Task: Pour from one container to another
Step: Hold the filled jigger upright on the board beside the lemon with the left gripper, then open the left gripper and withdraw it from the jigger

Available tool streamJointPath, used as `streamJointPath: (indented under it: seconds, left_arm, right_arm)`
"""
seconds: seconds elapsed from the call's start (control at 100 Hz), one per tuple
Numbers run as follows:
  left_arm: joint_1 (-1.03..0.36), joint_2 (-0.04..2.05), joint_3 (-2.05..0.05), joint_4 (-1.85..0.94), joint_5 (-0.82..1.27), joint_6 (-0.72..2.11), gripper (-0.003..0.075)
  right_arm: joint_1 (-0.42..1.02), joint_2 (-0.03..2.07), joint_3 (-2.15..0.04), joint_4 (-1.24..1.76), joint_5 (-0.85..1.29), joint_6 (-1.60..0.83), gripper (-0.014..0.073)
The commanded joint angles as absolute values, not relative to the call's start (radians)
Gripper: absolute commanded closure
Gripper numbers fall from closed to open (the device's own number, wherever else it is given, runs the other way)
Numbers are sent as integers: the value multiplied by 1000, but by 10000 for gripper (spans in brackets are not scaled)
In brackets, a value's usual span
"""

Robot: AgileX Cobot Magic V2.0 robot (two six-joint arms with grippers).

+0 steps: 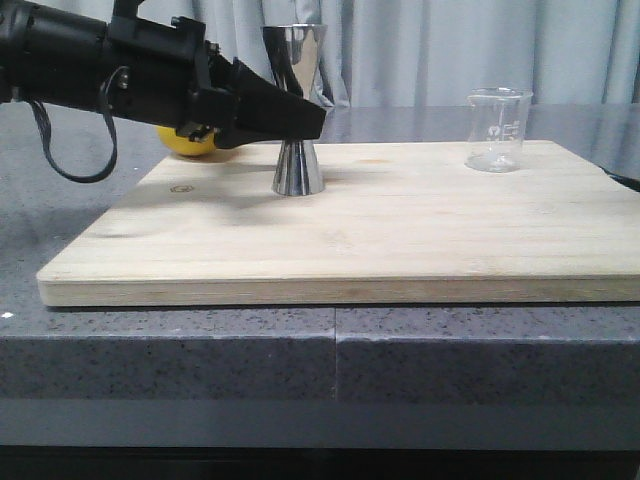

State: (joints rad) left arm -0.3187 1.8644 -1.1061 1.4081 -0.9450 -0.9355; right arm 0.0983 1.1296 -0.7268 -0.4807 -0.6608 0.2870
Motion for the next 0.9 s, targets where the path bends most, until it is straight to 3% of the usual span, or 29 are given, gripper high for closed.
streamJointPath:
  seconds: [0.0, 0.89]
  left_arm:
    - [-310, 1813, -1134, 1386, -1018, -970, 257]
    - [-307, 1807, -1134, 1451, -1083, -1025, 257]
  right_arm:
    - [93, 1105, -752, -463, -726, 288, 53]
    - [93, 1105, -752, -463, -723, 288, 53]
